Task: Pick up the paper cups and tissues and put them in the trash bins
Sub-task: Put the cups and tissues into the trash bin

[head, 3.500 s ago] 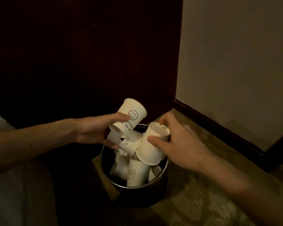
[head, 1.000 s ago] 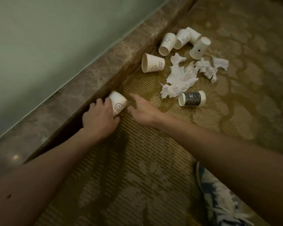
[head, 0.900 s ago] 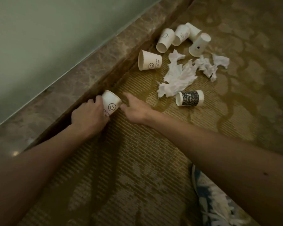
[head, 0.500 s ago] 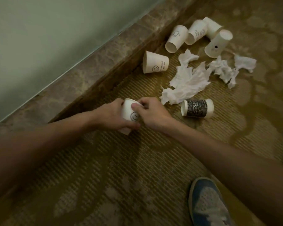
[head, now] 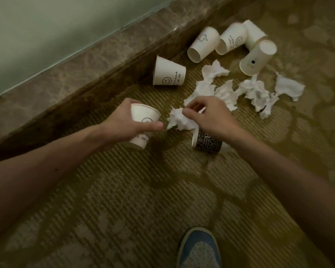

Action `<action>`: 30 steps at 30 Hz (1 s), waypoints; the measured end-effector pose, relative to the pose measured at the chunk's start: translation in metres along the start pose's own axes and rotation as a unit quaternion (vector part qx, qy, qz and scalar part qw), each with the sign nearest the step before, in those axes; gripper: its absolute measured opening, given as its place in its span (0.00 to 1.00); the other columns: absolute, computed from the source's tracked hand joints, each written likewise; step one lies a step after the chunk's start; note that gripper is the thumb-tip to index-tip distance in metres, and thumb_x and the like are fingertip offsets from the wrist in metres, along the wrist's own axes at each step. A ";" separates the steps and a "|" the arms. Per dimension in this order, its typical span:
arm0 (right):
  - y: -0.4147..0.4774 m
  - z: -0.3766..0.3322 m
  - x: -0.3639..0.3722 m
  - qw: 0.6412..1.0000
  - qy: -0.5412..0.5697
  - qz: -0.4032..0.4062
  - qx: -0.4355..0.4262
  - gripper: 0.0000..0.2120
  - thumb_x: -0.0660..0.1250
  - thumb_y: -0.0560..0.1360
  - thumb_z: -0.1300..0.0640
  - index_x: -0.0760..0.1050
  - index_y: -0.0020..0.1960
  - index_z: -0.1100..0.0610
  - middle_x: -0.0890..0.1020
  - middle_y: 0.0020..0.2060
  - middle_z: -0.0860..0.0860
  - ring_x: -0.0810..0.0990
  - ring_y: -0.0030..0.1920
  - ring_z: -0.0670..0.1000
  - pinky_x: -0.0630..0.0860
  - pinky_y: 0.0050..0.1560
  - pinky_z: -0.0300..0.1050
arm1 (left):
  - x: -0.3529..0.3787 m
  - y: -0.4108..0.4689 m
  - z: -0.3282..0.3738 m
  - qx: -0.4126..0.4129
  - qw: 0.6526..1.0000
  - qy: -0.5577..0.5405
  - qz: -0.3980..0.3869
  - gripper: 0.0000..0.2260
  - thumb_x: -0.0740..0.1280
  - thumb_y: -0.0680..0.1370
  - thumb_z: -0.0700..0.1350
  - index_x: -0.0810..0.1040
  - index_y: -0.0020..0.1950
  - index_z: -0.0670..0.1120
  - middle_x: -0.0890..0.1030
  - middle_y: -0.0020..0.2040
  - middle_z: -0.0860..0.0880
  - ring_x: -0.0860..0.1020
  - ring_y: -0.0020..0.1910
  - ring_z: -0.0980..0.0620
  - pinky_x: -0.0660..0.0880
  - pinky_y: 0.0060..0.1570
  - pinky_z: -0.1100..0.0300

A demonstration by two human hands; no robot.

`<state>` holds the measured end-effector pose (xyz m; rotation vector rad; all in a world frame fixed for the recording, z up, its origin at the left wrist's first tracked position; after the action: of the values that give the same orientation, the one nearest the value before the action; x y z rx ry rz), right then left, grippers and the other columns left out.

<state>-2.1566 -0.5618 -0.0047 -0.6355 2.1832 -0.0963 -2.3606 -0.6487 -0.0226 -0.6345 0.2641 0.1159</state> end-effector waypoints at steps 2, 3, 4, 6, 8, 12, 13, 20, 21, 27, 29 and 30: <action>0.015 0.007 0.005 0.995 -0.076 -0.065 -0.004 0.13 0.71 0.74 0.45 0.80 0.55 0.51 0.80 0.45 0.45 0.78 0.46 0.46 0.71 0.39 0.40 | 0.004 0.000 -0.006 -0.009 0.999 -0.044 0.020 0.43 0.79 0.48 0.61 0.69 0.60 0.54 0.78 0.52 0.51 0.82 0.42 0.56 0.77 0.28 0.64; 0.022 0.009 0.010 0.989 -0.113 -0.093 -0.005 0.18 0.73 0.72 0.44 0.79 0.58 0.51 0.79 0.46 0.46 0.78 0.47 0.47 0.72 0.41 0.42 | 0.007 -0.001 -0.009 -0.012 0.998 -0.059 0.028 0.43 0.80 0.49 0.61 0.69 0.60 0.54 0.79 0.52 0.51 0.82 0.41 0.56 0.77 0.29 0.64; 0.027 0.010 0.016 0.983 -0.143 -0.117 -0.006 0.22 0.74 0.70 0.43 0.78 0.59 0.52 0.78 0.47 0.47 0.77 0.48 0.48 0.73 0.44 0.44 | 0.010 -0.002 -0.013 -0.014 0.997 -0.069 0.034 0.43 0.80 0.49 0.61 0.69 0.60 0.54 0.79 0.51 0.51 0.82 0.40 0.57 0.77 0.29 0.63; 0.036 0.013 0.027 0.972 -0.183 -0.146 -0.004 0.26 0.76 0.68 0.43 0.77 0.61 0.52 0.79 0.49 0.49 0.77 0.50 0.51 0.74 0.48 0.46 | 0.016 -0.005 -0.019 -0.016 0.996 -0.081 0.042 0.44 0.80 0.50 0.61 0.69 0.62 0.53 0.79 0.52 0.52 0.82 0.41 0.58 0.78 0.30 0.63; 0.042 0.016 0.033 0.966 -0.212 -0.149 -0.014 0.23 0.76 0.68 0.45 0.78 0.59 0.55 0.81 0.50 0.53 0.78 0.51 0.53 0.74 0.48 0.46 | 0.021 -0.010 -0.021 -0.016 0.994 -0.095 0.047 0.43 0.80 0.51 0.61 0.69 0.62 0.52 0.79 0.51 0.51 0.83 0.40 0.59 0.78 0.30 0.64; 0.043 0.014 0.028 0.978 -0.122 -0.170 -0.028 0.12 0.72 0.73 0.46 0.79 0.46 0.55 0.80 0.41 0.51 0.79 0.43 0.50 0.70 0.40 0.43 | 0.024 -0.016 -0.017 -0.006 0.991 -0.117 0.064 0.40 0.79 0.54 0.58 0.69 0.62 0.52 0.79 0.50 0.51 0.82 0.37 0.64 0.78 0.29 0.64; 0.040 0.010 0.024 0.982 -0.055 -0.181 -0.018 0.12 0.71 0.74 0.45 0.79 0.45 0.54 0.81 0.40 0.51 0.79 0.40 0.49 0.72 0.39 0.44 | 0.023 -0.017 -0.016 -0.004 0.990 -0.125 0.073 0.39 0.79 0.54 0.59 0.69 0.62 0.53 0.79 0.50 0.51 0.82 0.38 0.64 0.78 0.30 0.64; 0.030 0.009 -0.020 0.916 0.351 -0.167 0.102 0.08 0.65 0.79 0.51 0.77 0.57 0.50 0.86 0.48 0.48 0.85 0.51 0.50 0.81 0.52 0.53 | 0.024 -0.022 -0.004 -0.002 0.975 -0.186 0.120 0.42 0.79 0.52 0.62 0.70 0.63 0.52 0.80 0.54 0.50 0.84 0.46 0.54 0.83 0.40 0.54; 0.031 0.014 -0.028 0.903 0.386 -0.148 0.118 0.10 0.63 0.80 0.52 0.75 0.59 0.51 0.86 0.49 0.49 0.85 0.50 0.51 0.81 0.52 0.56 | 0.027 -0.021 -0.002 -0.003 0.973 -0.196 0.120 0.42 0.79 0.52 0.62 0.70 0.62 0.52 0.80 0.54 0.50 0.84 0.47 0.53 0.83 0.40 0.52; 0.036 0.046 -0.054 0.856 0.493 -0.010 0.155 0.19 0.53 0.84 0.55 0.63 0.74 0.59 0.79 0.63 0.56 0.83 0.56 0.55 0.81 0.53 0.55 | 0.050 -0.015 0.009 0.007 0.978 -0.188 0.090 0.41 0.79 0.53 0.62 0.69 0.62 0.54 0.80 0.52 0.50 0.84 0.42 0.55 0.81 0.35 0.56; 0.039 0.057 -0.058 0.886 0.433 0.061 0.154 0.21 0.54 0.84 0.54 0.60 0.75 0.58 0.75 0.67 0.53 0.79 0.62 0.53 0.78 0.60 0.52 | 0.055 -0.011 0.012 0.007 0.981 -0.177 0.081 0.40 0.79 0.54 0.61 0.69 0.62 0.54 0.80 0.53 0.50 0.84 0.44 0.54 0.81 0.35 0.56; 0.040 0.063 -0.061 0.925 0.337 0.097 0.148 0.23 0.55 0.84 0.51 0.59 0.76 0.57 0.73 0.68 0.52 0.76 0.65 0.52 0.75 0.63 0.51 | 0.057 -0.008 0.013 0.005 0.981 -0.176 0.079 0.40 0.79 0.54 0.62 0.69 0.62 0.54 0.80 0.53 0.50 0.84 0.45 0.53 0.81 0.35 0.56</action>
<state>-2.0941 -0.4892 -0.0130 -0.2176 2.7972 -0.6059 -2.3013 -0.6461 -0.0236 -0.5708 -0.0275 0.3753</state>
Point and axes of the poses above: each hand's wrist, its own y-axis towards the middle knuckle, its own x-axis out of the palm, z = x × y, the point moved 2 cm from there along y, towards the middle knuckle
